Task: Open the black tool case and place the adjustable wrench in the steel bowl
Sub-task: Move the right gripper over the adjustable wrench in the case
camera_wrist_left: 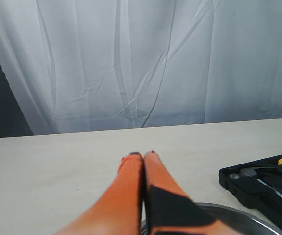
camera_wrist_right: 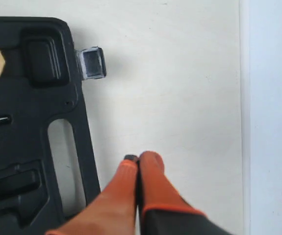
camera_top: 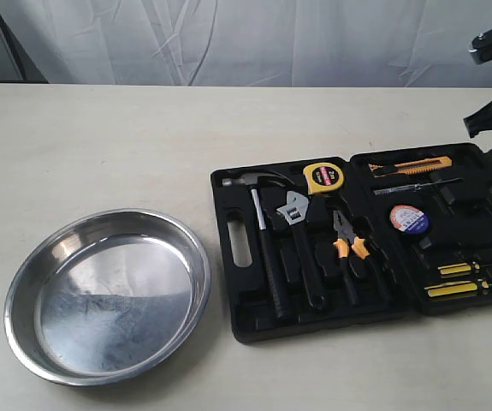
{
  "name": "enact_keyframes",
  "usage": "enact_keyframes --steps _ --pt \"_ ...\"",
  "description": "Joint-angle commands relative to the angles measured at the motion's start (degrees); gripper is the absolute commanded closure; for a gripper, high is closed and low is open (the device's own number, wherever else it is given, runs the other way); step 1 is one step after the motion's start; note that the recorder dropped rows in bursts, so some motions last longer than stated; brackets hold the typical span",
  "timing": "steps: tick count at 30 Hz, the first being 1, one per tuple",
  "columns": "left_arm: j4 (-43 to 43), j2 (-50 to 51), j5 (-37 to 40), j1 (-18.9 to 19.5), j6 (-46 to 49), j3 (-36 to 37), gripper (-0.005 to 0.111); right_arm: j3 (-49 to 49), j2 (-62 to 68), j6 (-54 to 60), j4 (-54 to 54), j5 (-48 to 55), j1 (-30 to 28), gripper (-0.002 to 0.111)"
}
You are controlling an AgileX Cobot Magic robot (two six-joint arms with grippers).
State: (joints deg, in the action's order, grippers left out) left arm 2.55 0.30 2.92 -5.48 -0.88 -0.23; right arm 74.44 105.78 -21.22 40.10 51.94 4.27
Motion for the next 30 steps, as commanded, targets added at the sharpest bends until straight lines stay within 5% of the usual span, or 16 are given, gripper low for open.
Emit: enact_keyframes --steps 1,5,12,19,27,30 --pt "-0.3 -0.3 0.1 -0.4 0.0 0.2 0.107 0.1 -0.4 -0.4 -1.4 -0.6 -0.2 0.109" --pt "-0.3 -0.3 0.1 -0.4 0.0 0.2 0.107 0.1 -0.9 3.3 -16.2 -2.2 -0.1 0.109" --pt "-0.3 -0.3 0.1 -0.4 0.0 0.2 0.107 0.1 -0.9 30.4 -50.9 -4.3 7.5 0.109" --pt "-0.3 -0.3 0.1 -0.4 0.0 0.2 0.107 0.1 1.3 28.0 -50.7 -11.8 22.8 0.108" --pt "-0.3 -0.3 0.1 -0.4 0.0 0.2 0.107 0.2 6.5 21.2 -49.0 -12.7 26.0 0.058" --pt "-0.3 -0.3 0.1 -0.4 0.0 0.2 0.107 0.2 6.8 18.0 -45.5 -9.9 26.0 0.058"
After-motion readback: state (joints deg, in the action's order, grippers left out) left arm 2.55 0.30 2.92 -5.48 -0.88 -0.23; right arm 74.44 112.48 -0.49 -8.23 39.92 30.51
